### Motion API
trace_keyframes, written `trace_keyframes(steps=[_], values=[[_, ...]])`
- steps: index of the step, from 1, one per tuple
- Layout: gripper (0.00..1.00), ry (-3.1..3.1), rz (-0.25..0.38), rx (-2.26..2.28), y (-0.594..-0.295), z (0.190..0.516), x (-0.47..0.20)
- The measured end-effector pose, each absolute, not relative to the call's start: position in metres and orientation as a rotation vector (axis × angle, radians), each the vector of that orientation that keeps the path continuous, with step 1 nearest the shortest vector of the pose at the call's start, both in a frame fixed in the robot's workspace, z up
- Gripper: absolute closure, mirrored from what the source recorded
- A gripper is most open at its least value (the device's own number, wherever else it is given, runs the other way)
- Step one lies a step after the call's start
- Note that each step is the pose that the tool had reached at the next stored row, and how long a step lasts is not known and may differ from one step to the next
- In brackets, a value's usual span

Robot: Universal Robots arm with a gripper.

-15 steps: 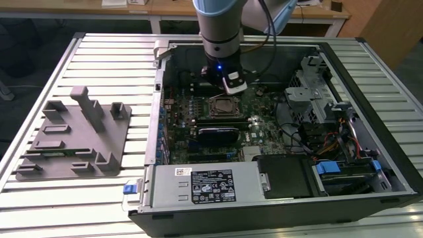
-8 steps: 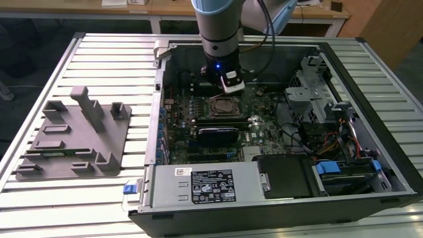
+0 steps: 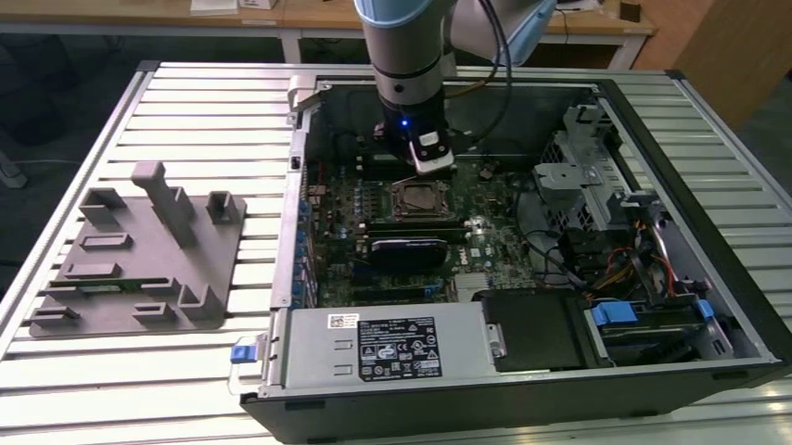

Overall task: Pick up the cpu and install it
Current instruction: 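Install the first cpu locking lever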

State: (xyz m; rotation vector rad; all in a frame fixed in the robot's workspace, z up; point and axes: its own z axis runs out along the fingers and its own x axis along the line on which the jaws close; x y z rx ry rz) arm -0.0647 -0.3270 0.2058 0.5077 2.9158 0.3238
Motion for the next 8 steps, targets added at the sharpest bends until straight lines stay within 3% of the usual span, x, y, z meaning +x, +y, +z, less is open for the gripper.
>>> trace_keyframes(steps=[8], values=[[0.89,2.917,0.337,0.478,-0.3268,0.2008,-0.0648]])
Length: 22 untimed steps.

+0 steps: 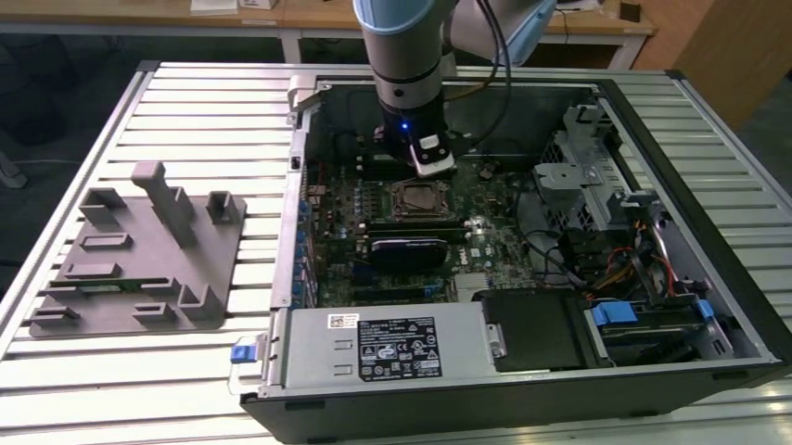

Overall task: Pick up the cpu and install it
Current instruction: 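Install the first cpu locking lever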

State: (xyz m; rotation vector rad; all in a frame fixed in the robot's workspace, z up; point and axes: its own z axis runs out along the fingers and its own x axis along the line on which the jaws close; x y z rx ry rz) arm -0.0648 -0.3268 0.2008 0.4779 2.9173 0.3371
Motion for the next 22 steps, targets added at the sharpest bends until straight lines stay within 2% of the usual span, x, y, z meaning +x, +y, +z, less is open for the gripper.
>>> trace_keyframes(steps=[22], values=[[0.89,2.924,0.342,0.435,-0.3264,0.1959,-0.0647]])
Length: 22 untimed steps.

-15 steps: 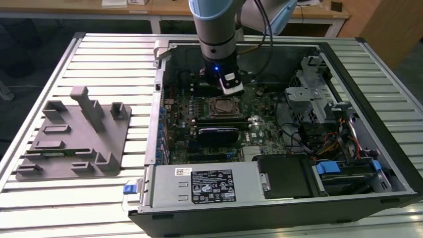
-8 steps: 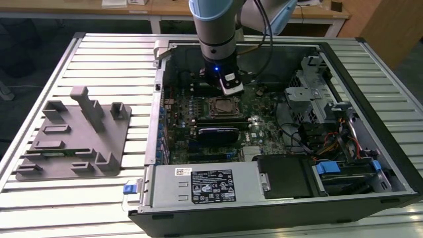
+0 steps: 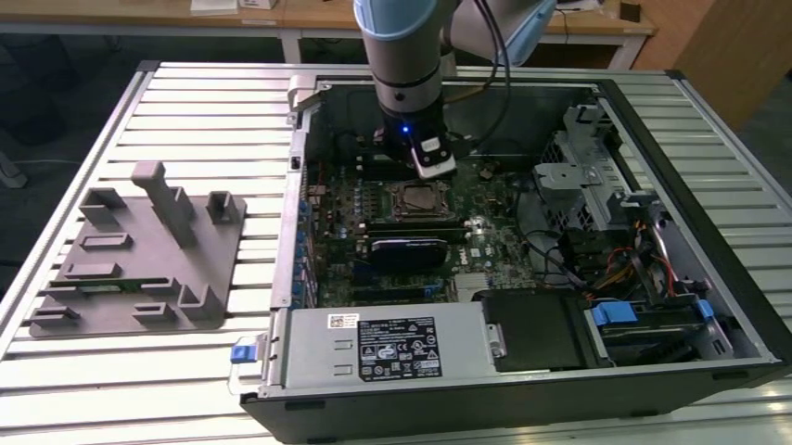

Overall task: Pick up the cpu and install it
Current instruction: 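Install the first cpu locking lever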

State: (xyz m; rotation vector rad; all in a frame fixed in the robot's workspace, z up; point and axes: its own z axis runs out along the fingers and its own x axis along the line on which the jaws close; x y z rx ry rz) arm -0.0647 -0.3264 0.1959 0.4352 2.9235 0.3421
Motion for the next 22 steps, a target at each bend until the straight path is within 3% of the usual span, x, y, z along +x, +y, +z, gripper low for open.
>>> trace_keyframes(steps=[22], values=[[0.89,2.924,0.350,0.435,-0.3304,0.1900,-0.0639]])
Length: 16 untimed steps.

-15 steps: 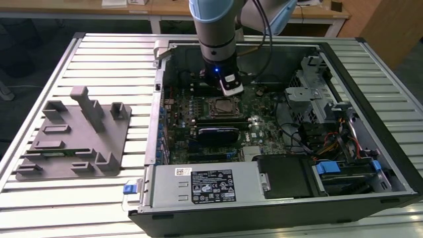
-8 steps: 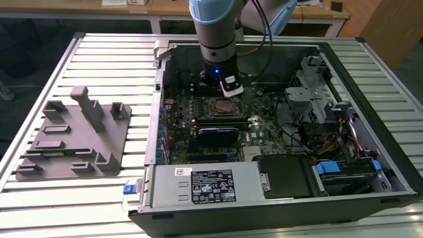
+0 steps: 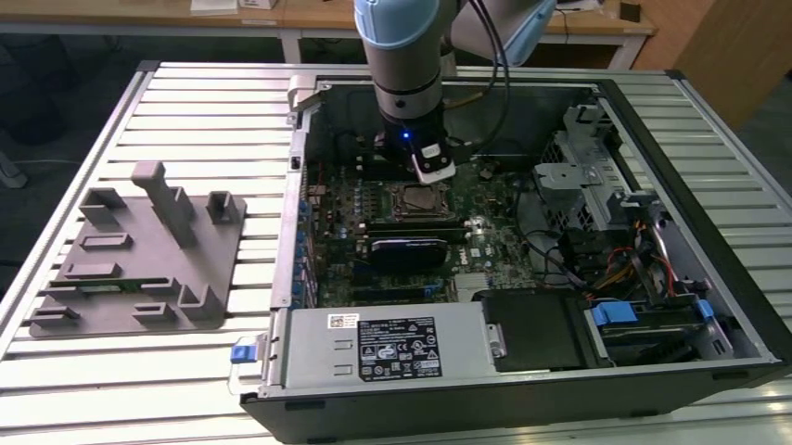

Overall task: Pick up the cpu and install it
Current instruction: 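Install the first cpu locking lever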

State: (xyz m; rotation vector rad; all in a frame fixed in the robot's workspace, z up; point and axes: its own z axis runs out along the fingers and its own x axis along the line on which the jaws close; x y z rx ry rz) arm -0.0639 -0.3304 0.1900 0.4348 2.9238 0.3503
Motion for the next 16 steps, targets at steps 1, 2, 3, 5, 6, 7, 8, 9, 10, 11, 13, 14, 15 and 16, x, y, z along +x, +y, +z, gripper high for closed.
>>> trace_keyframes(steps=[1,2,3,5,6,7,8,9,10,11,13,14,15,16], values=[[0.89,2.924,0.356,0.435,-0.330,0.190,-0.064],[0.89,2.923,0.360,0.435,-0.330,0.190,-0.064],[0.89,2.923,0.361,0.435,-0.330,0.190,-0.063],[0.89,2.923,0.362,0.436,-0.330,0.190,-0.063],[0.89,2.923,0.362,0.436,-0.330,0.190,-0.063],[0.89,2.923,0.361,0.435,-0.330,0.190,-0.063],[0.89,2.923,0.356,0.435,-0.330,0.190,-0.063],[0.89,2.923,0.350,0.434,-0.330,0.191,-0.063],[0.89,2.924,0.344,0.434,-0.330,0.192,-0.063],[0.89,2.924,0.342,0.434,-0.330,0.193,-0.063],[0.89,2.924,0.340,0.435,-0.330,0.196,-0.063],[0.89,2.924,0.340,0.435,-0.330,0.198,-0.063],[0.89,2.923,0.339,0.436,-0.330,0.200,-0.063],[0.89,2.923,0.337,0.437,-0.330,0.203,-0.063]])
